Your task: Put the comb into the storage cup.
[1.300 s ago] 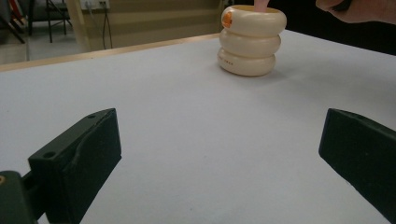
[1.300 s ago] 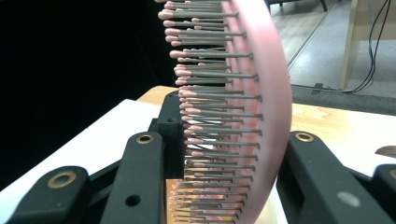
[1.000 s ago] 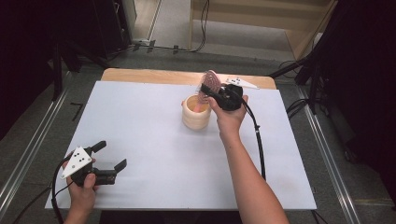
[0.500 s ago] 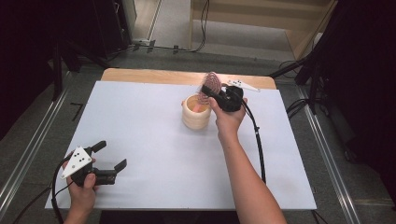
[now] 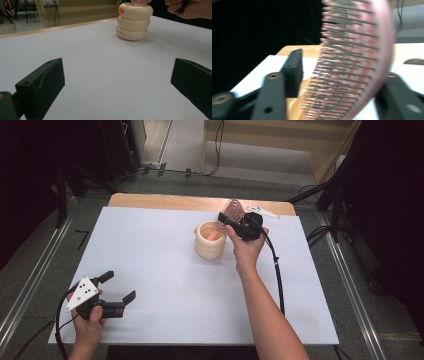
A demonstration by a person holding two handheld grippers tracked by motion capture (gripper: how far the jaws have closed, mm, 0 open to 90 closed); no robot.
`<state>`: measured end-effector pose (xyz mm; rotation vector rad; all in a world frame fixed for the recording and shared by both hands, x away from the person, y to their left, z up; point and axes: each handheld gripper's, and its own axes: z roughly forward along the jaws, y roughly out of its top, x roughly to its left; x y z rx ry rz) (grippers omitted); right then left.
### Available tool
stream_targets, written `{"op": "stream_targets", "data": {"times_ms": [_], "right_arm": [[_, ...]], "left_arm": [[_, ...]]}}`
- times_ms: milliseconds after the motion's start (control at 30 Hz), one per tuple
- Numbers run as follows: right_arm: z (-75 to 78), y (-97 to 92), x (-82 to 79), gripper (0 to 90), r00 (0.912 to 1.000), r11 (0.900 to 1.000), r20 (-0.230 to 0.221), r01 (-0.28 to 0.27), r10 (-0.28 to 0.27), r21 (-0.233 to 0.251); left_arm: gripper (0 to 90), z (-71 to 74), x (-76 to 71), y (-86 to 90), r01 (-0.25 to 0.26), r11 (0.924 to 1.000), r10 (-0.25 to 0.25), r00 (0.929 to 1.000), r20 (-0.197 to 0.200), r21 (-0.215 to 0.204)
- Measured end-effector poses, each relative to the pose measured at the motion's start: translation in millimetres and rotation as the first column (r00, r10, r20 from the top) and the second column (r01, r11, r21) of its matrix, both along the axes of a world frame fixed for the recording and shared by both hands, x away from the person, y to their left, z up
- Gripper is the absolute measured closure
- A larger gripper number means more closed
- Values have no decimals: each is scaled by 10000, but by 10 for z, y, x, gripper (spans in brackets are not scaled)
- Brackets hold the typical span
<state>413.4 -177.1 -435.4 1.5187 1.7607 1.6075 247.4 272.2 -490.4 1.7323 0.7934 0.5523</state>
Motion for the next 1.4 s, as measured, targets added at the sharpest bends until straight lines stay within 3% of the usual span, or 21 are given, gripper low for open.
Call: {"op": "stream_targets", "data": {"times_ms": [167,233,367,433,633,1400], "right_arm": [[28,12,-29,195,10000,9975,91,9,-3,-709],[33,4,-39,111,9995,9958,164,-255,271,-885],[50,-14,-71,71,9997,9918,138,-195,214,-1261],[58,-32,-96,0,9988,9905,190,-422,451,-1309],[105,-37,-215,0,9963,9825,641,-449,573,-1810],[198,-236,-570,0,9876,9809,1285,-652,897,-1833]], "left_arm": [[0,-1,1,-2,-2,10000,2,10000,16,31],[0,-1,2,-3,-4,10000,4,10000,21,27],[0,0,1,-2,0,10000,0,10000,27,32],[0,0,1,-2,2,10000,-2,10000,33,39],[0,-1,1,-4,5,10000,-5,10000,38,44],[0,-1,-1,-6,16,10000,-16,10000,43,65]]}}
